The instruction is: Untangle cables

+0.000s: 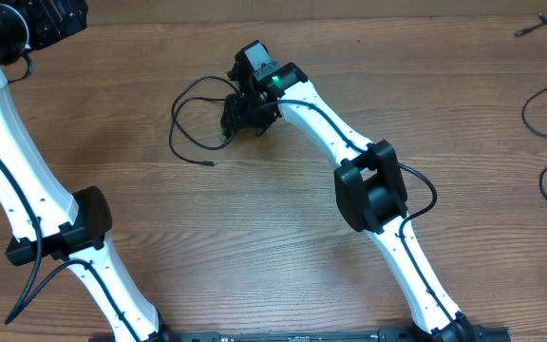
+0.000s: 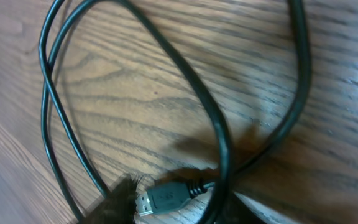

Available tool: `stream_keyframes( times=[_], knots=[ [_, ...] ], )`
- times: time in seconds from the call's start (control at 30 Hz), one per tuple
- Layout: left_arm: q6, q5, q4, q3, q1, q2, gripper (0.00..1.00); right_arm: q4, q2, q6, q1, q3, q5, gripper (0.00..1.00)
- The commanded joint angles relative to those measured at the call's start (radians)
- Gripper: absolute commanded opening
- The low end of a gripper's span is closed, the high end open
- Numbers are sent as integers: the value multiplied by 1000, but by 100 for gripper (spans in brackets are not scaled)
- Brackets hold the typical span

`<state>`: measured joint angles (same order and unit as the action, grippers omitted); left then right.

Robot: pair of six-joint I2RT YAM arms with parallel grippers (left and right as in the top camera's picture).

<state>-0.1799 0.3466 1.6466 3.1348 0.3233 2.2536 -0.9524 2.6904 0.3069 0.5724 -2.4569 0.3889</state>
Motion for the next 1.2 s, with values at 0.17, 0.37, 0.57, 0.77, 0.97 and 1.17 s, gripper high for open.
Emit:
stream_keyframes(
  times=[0.17,0.37,0.57,0.77,0.97,1.17],
  knots=[
    [24,-10,-1,7,5,-33,100,2,4,4,8,-8,5,4],
    [23,-6,-1,7,5,-33,100,-57,-31,-1,-55,-113,4,4],
    [23,-6,-1,7,3,-33,99,-130,-61,0,-137,-351,-31,4],
    [19,41,-3,7,2,-33,100,-199,-82,0,-235,-659,-69,4],
    [-14,74,-3,7,1,-33,100,-235,-189,-39,-336,-684,-200,4],
    [-34,74,-3,7,-19,-33,99,-384,-244,-53,-444,-684,-318,4]
  ],
)
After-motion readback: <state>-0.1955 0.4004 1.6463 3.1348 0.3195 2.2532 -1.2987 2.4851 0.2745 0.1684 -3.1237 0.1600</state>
